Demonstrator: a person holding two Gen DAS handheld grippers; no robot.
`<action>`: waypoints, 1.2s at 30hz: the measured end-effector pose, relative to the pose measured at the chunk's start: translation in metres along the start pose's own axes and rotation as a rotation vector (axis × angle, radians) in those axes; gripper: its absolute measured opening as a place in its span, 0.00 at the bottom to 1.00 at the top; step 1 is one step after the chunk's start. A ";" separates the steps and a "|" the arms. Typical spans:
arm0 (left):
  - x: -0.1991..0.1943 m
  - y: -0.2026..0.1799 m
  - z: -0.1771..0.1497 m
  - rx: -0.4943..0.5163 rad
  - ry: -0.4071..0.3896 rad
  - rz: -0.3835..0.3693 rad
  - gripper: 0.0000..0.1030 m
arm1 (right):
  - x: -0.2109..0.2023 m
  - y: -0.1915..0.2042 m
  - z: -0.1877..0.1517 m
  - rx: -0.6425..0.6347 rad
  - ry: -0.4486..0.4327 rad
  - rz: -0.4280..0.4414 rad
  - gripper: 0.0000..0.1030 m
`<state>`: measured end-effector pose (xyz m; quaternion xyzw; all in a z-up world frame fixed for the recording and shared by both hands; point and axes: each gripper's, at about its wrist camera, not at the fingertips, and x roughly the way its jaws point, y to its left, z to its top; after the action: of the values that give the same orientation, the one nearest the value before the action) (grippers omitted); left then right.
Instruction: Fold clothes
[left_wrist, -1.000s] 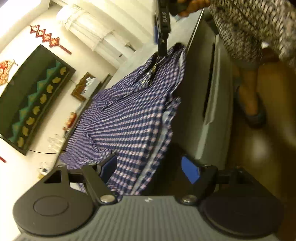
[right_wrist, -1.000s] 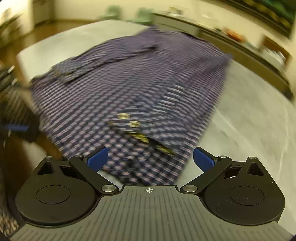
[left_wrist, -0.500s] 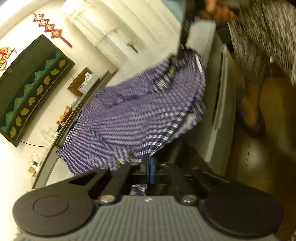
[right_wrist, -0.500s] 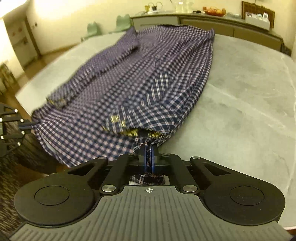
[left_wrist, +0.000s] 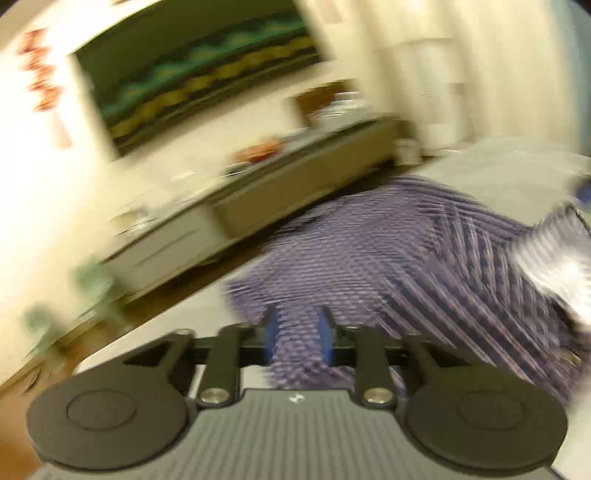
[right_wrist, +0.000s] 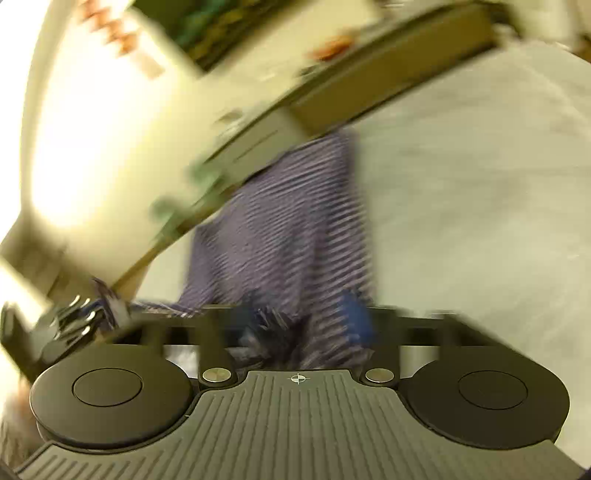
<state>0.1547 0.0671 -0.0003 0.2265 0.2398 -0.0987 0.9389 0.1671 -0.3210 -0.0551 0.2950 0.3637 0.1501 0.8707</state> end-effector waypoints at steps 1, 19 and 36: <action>-0.001 0.004 -0.003 -0.040 -0.003 0.012 0.37 | 0.004 -0.009 0.003 0.047 0.005 -0.057 0.69; -0.009 0.006 -0.093 -0.161 0.249 -0.081 0.44 | 0.063 0.063 -0.037 -0.599 0.200 -0.153 0.63; -0.022 0.005 -0.061 -0.104 0.085 -0.042 0.46 | 0.062 0.150 -0.064 -0.977 0.126 0.029 0.70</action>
<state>0.1122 0.1016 -0.0354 0.1762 0.2888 -0.0961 0.9361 0.1567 -0.1485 -0.0318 -0.1526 0.2986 0.3327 0.8814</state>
